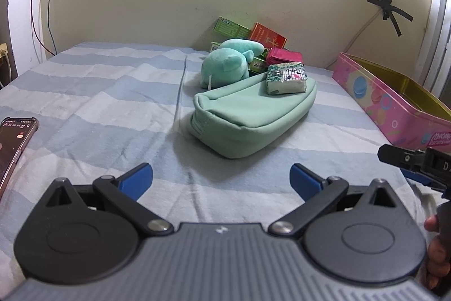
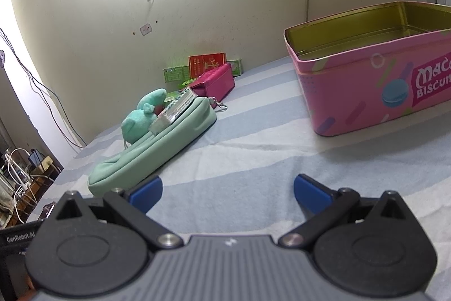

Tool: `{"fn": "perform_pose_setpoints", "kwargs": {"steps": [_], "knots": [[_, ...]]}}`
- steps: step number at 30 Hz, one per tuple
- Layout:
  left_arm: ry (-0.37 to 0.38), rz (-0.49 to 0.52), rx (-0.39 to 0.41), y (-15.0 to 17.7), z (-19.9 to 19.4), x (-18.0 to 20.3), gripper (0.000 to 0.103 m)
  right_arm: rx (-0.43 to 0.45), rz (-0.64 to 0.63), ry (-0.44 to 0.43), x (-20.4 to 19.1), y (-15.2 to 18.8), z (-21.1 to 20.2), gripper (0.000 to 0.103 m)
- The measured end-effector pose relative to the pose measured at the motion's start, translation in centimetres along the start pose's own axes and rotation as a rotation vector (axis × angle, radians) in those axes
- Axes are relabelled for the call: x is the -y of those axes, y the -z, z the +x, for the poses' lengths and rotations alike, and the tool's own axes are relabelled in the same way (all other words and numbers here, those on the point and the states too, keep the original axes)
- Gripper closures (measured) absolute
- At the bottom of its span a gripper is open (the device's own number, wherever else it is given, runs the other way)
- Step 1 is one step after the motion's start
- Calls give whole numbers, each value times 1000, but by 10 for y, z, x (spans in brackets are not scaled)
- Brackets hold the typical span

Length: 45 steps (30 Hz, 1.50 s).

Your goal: Organize objects

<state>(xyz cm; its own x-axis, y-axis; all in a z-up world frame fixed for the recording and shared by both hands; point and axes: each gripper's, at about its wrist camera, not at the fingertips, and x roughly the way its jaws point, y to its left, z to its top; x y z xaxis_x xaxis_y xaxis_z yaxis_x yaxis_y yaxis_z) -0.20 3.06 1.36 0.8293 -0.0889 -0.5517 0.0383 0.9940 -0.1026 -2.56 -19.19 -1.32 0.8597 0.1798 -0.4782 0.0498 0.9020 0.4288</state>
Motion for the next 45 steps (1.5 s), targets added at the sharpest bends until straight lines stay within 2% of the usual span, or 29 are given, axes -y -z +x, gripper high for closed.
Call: {"fn": "perform_pose_setpoints", "kwargs": {"steps": [19,23,28,34,40,45], "knots": [[9,-52,-20,3,2,-5,0,1,4,-2,1,-1,0,0],[6,-53,-15,-1,2,-8,0,-15,-44,-31,-6,-5,3,4],[20,-67,-18,-7,5,-13,0,-20,-121,-64,-17,-29,15,11],[46,-78,-15,-19,13,-19,0,-17,-204,-87,-36,-63,38,13],[98,-95,-36,-33,25,-20,0,-62,-148,-101,-29,-96,77,14],[109,-145,-72,-39,41,-28,0,-112,-149,-127,-37,-103,104,17]]}}
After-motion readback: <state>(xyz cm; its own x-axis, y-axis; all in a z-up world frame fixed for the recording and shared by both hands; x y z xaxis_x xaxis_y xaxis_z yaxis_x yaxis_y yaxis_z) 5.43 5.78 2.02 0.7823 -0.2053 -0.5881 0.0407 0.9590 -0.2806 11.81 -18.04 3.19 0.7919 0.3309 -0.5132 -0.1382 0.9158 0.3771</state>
